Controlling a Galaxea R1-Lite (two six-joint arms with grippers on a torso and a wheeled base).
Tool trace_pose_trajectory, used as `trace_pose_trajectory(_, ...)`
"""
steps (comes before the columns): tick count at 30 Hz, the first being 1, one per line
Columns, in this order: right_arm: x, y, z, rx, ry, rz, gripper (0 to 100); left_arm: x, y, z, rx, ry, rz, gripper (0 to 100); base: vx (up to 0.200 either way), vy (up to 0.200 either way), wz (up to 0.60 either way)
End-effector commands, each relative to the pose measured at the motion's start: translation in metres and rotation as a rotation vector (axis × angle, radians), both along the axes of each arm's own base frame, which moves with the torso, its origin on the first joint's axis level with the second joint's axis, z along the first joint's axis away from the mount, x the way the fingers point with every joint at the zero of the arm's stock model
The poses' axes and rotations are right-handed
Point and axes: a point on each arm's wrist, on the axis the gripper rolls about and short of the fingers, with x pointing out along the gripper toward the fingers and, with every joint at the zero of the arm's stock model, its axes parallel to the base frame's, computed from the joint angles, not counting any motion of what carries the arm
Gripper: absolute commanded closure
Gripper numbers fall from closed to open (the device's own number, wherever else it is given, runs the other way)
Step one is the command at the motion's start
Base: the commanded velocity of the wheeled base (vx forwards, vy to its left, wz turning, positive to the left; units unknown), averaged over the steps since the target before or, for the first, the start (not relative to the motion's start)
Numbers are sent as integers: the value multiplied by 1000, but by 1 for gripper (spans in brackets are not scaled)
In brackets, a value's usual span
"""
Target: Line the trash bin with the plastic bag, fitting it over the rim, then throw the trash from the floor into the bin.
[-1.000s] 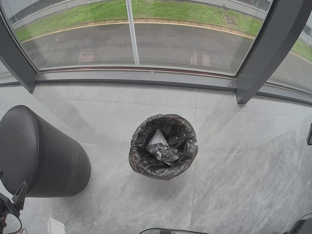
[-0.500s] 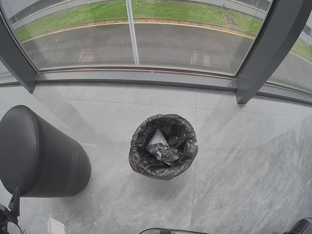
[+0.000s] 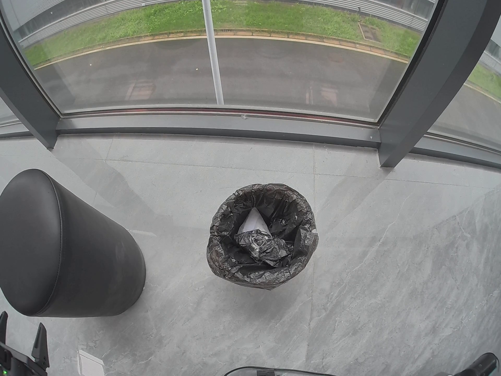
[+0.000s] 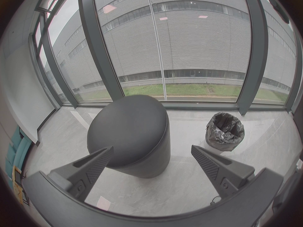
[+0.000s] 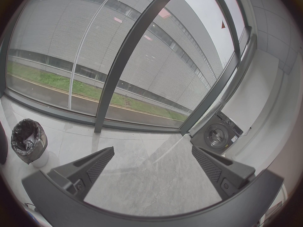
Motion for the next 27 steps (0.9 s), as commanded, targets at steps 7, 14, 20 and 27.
trace_pose_trajectory(7, 26, 4, -60, 17, 13, 230, 0, 2, -1, -23, -99, -115, -62, 0, 0, 0, 0)
trace_pose_trajectory(14, 33, 7, -66, 54, -69, 346, 0, 2, -3, -23, -150, -120, -138, 0, 0, 0, 0)
trace_pose_trajectory(20, 33, 7, -69, 151, -105, 374, 0, 3, -3, -24, -132, -116, -160, 0, 0, 0, 0)
trace_pose_trajectory(27, 33, 10, -70, 192, -88, 493, 0, 5, -5, -28, -68, -105, -214, 0, 0, 0, 0)
